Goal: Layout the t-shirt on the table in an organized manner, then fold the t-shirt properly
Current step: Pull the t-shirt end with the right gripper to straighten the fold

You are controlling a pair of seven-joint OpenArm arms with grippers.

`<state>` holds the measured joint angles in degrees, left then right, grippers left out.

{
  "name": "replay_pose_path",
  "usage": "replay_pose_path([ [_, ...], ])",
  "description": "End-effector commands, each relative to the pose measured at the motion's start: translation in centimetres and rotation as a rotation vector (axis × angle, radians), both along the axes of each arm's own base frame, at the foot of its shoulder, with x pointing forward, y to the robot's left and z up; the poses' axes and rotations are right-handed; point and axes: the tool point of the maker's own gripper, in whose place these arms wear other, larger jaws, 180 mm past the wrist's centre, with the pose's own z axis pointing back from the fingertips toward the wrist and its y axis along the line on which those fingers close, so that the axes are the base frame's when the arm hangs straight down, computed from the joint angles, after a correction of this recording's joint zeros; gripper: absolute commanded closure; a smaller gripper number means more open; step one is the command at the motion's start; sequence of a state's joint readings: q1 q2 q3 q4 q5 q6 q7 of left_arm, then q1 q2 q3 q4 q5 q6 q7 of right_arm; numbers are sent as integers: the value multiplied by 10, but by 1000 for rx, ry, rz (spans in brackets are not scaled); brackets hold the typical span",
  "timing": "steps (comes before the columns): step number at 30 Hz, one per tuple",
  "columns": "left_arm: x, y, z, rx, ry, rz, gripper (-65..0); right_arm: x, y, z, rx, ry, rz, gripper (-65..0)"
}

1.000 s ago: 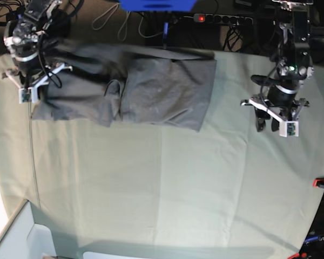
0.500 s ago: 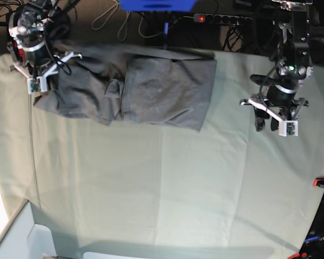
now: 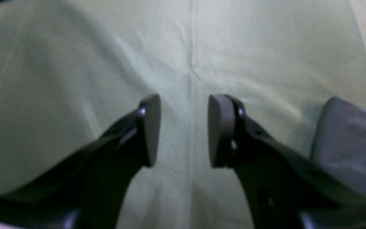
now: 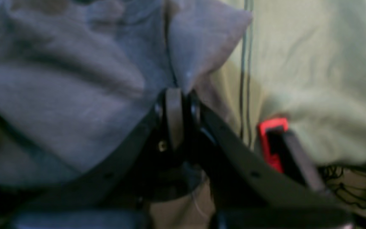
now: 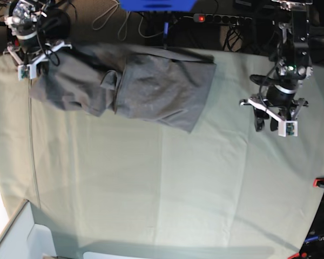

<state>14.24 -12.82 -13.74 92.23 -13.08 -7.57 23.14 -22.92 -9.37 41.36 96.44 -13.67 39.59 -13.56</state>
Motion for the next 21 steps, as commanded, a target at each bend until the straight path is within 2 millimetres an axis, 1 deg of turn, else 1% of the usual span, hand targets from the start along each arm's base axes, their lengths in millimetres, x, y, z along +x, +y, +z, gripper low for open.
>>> replay_pose_path([
  [1,8,2,13,11,-49,-5,-242,4,2,4,4,-26,17,0],
  [4,8,2,14,11,-50,-5,-242,0,10,-9,36,2,22,-5],
  [5,8,2,14,11,-50,-5,-242,-1,10,-12,43,8,20,-31],
  [7,8,2,14,11,-50,-5,-242,-3,10,-14,46,13,17,-103],
  [9,8,2,14,11,-50,-5,-242,-2,10,-13,44,11,16,-194],
  [12,8,2,14,11,-50,-5,-242,-3,6,-11,37,7,9,-310],
  [14,8,2,13,11,-49,-5,-242,-6,-9,-4,7,-3,-28,-367],
  [15,7,2,13,11,-47,-5,-242,-8,-16,0,-6,-8,-43,-383],
  [17,6,2,12,11,-46,-5,-242,-7,-20,5,-19,-20,-50,-401],
  [19,6,3,12,11,-44,-5,-242,3,-21,8,-21,-40,-54,-402],
  [21,7,3,13,11,-47,-5,-242,9,-21,6,-10,-50,-62,-402],
])
